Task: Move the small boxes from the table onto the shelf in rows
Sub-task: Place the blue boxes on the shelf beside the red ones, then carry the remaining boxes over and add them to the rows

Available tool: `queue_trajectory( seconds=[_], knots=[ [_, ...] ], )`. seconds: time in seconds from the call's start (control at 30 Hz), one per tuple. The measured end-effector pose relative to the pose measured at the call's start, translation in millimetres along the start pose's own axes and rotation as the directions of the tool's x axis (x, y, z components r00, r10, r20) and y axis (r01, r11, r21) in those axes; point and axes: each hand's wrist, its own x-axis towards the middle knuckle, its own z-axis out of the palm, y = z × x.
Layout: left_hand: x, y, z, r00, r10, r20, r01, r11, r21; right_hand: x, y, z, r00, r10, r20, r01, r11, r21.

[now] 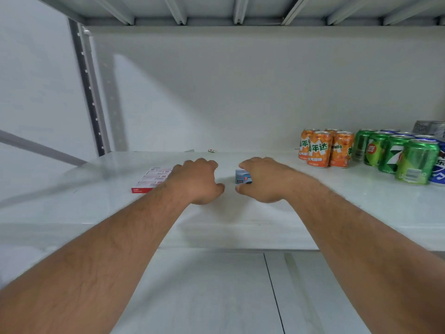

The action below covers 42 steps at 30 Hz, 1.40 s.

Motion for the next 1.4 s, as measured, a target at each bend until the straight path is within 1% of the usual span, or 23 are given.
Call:
queue_trajectory(
  seconds=[0.13, 0.3, 0.47, 0.6, 0.8, 0.9, 1.0, 1.2, 1.3, 1.4],
  knots=[
    [-35, -7, -8, 0.996, -0.079, -0.027, 0.080, 0.997, 0.011, -18, -22, -2, 0.997, -0.077, -0.015, 0.077, 0.997, 0.005],
    [-90, -3, -18, 0.977, -0.206, -0.056, 0.207, 0.978, 0.007, -48, -45, -8, 0.973, -0.230, -0.033, 0.230, 0.973, 0.010],
    [-157, 5, -25, 0.935, -0.347, -0.071, 0.348, 0.937, 0.005, -86, -69, -6, 0.916, -0.399, -0.052, 0.401, 0.915, 0.048],
    [-215, 7, -26, 0.884, -0.465, -0.054, 0.467, 0.883, 0.037, -124, -94, 2, 0.845, -0.533, -0.049, 0.535, 0.840, 0.091],
    [-321, -4, -27, 0.769, -0.636, -0.061, 0.639, 0.767, 0.059, -184, -150, 6, 0.727, -0.683, -0.070, 0.685, 0.716, 0.132],
    [-380, -10, -26, 0.712, -0.698, -0.072, 0.702, 0.711, 0.051, -221, -186, 13, 0.650, -0.756, -0.076, 0.756, 0.633, 0.167],
    [-438, -13, -24, 0.647, -0.758, -0.089, 0.762, 0.647, 0.033, -260, -226, 27, 0.575, -0.818, -0.036, 0.805, 0.557, 0.205],
    [-563, -6, -13, 0.528, -0.844, -0.093, 0.848, 0.529, 0.007, -351, -302, 64, 0.428, -0.902, 0.062, 0.847, 0.424, 0.321],
    [-630, 0, -4, 0.445, -0.895, -0.039, 0.895, 0.446, -0.020, -399, -342, 90, 0.371, -0.924, 0.093, 0.851, 0.378, 0.365],
    [-694, 4, 9, 0.372, -0.928, -0.005, 0.928, 0.372, 0.001, -455, -372, 110, 0.316, -0.940, 0.129, 0.872, 0.342, 0.351]
  ],
)
